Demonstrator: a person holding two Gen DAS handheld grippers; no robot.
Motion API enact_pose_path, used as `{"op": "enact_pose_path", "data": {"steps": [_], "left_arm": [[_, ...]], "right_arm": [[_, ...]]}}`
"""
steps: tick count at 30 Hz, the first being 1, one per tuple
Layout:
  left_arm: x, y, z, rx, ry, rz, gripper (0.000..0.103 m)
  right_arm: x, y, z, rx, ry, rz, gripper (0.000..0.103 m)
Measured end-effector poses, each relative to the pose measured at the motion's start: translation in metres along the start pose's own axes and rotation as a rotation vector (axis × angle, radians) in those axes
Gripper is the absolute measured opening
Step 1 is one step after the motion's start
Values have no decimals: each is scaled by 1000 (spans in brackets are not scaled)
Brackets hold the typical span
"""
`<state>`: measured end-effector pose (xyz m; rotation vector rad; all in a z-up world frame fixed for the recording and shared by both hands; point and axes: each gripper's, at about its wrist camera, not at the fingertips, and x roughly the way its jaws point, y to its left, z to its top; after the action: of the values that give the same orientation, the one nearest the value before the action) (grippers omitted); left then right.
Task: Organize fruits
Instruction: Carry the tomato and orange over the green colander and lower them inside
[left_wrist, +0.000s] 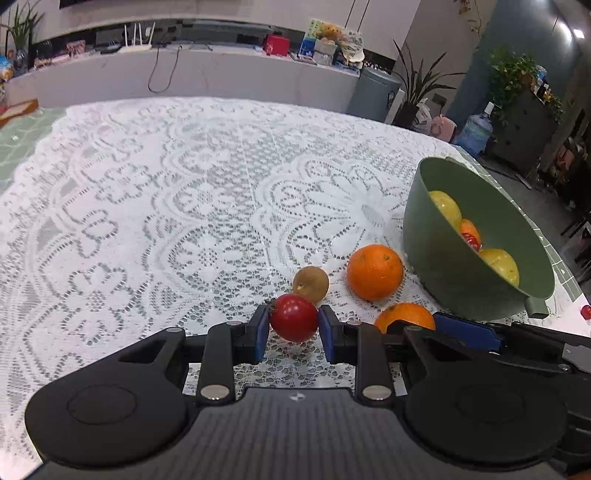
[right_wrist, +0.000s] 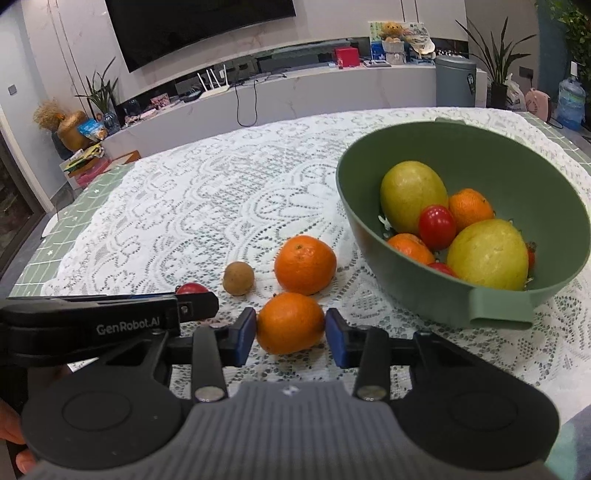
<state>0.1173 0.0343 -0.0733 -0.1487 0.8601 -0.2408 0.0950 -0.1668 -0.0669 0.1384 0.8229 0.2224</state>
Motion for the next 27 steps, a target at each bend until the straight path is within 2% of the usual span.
{"op": "enact_pose_path", "data": {"steps": [12,16,21,27], "left_arm": [[-41,-41,8,46,-62,5,32],[-51,-60,15,67,-76,-19,32],[-52,-85,23,110,-84,-45,32],[-39,-117,32,169,-70,-80,32]], "right_arm": [[-54,-11,1,-35,-137,-1,36],[-74,-19,5,-52,-198,-11,36],[-97,-37,15,-61,-256,-44,35],[-111,-71,33,-33,-276,-103,35]]}}
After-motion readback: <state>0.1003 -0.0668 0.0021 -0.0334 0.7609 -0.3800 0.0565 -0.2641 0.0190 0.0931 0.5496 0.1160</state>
